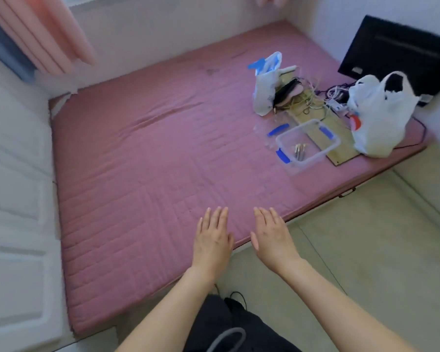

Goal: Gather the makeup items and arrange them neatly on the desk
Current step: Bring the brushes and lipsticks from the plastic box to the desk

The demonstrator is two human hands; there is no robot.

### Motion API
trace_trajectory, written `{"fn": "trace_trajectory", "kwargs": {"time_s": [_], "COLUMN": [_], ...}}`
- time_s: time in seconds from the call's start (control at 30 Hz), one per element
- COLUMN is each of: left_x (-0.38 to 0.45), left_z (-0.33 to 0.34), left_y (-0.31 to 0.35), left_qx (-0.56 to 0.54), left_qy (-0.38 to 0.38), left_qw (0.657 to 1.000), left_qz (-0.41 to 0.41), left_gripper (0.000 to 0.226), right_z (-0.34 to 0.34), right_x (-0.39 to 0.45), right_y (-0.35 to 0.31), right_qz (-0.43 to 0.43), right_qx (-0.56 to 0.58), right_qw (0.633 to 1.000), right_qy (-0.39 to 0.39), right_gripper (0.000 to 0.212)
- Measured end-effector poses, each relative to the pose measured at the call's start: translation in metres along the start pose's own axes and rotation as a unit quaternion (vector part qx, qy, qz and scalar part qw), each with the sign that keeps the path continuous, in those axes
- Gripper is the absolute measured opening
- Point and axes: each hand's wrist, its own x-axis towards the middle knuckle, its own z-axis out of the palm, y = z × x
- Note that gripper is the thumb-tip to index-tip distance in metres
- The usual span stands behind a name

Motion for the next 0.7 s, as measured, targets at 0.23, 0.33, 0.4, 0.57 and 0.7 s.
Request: {"fn": "trace_trajectory", "kwargs": {"time_s": [0.23, 0.33, 0.4, 0.57, 0.7], "left_x": [0.06, 0.09, 0.112, 0.169, 0.206], "left_z": [0.032, 0.043, 0.05, 0.059, 0.07], "left_y": [0.064, 0.093, 0.113, 0.167, 0.204], "left_qx": [0.057, 0.082, 0.091, 0.1, 0.112], "left_qy": [-0.042, -0.064, -0.072, -0.098, -0.104], "left_qw": [0.987, 0.973, 0.964, 0.943, 0.926], "left_qz": [0.146, 0.205, 0.239, 0.301, 0.346], "left_gripper": [0.064, 0.062, 0.061, 0.053, 0.051], "right_z": [-0.012, -0.018, -0.023, -0.043, -0.06], "right_x": [-0.009, -0.008, -0.005, 0.0, 0.006], "right_y": [0.074, 0.102, 0.123, 0.178, 0.222], "right_qz": [0.133, 0.184, 0.217, 0.299, 0.337], "right_qx": [0.045, 0.055, 0.068, 0.092, 0.099], "right_qw": [0.99, 0.98, 0.972, 0.947, 0.933], "right_qy": [0.027, 0.049, 0.052, 0.069, 0.074], "right_gripper": [0.062, 0.061, 0.062, 0.063, 0.063]}}
